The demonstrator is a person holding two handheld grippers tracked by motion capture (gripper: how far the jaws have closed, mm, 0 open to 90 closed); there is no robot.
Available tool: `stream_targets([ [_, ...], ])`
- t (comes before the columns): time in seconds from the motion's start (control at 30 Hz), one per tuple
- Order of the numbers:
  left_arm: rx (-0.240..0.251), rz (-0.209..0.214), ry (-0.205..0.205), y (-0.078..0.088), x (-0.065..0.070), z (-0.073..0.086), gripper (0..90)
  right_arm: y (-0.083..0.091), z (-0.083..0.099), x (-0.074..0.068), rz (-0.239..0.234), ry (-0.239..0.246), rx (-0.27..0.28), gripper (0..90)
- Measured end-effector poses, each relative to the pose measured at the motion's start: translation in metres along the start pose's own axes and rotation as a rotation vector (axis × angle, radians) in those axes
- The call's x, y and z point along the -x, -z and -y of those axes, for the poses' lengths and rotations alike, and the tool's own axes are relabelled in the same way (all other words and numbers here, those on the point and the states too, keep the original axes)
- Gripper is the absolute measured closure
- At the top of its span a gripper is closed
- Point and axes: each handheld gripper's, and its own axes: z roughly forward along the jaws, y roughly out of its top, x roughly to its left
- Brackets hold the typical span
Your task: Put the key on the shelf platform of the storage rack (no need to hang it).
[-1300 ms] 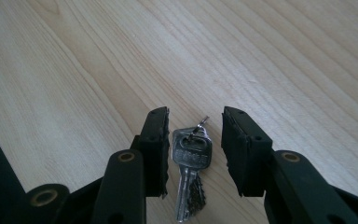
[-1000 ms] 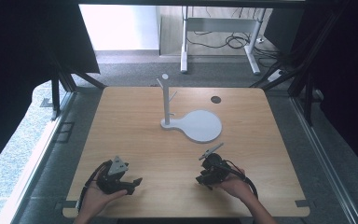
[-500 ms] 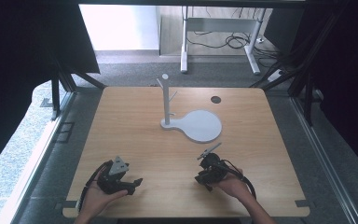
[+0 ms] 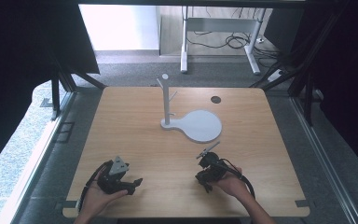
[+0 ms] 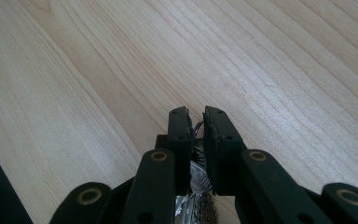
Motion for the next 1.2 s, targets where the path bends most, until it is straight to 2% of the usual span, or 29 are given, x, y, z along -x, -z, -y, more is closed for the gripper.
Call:
stream_targets([
  [0.73,-0.007,0.001,-0.002,-0.0021,0.0001,0.0004,23.0,-0.006,-0.0046,0.0032,0.007,-0.012,-0.039,86.4],
  [0.97,-0.007,-0.001,-0.001,-0.0021,-0.0005,0.0007,23.1,-0.0061,-0.0053,0.0018,-0.003,-0.003,-0.058,88.9],
  [1.0,-0.007,0.0,0.001,-0.0023,-0.0007,0.0009,23.1,-0.0058,-0.0056,0.001,-0.006,0.013,-0.065,89.3],
  [1.2,-0.007,0.0,0.004,-0.0024,-0.0012,0.0011,23.1,-0.0005,-0.0068,-0.0002,-0.012,0.033,-0.069,89.5],
])
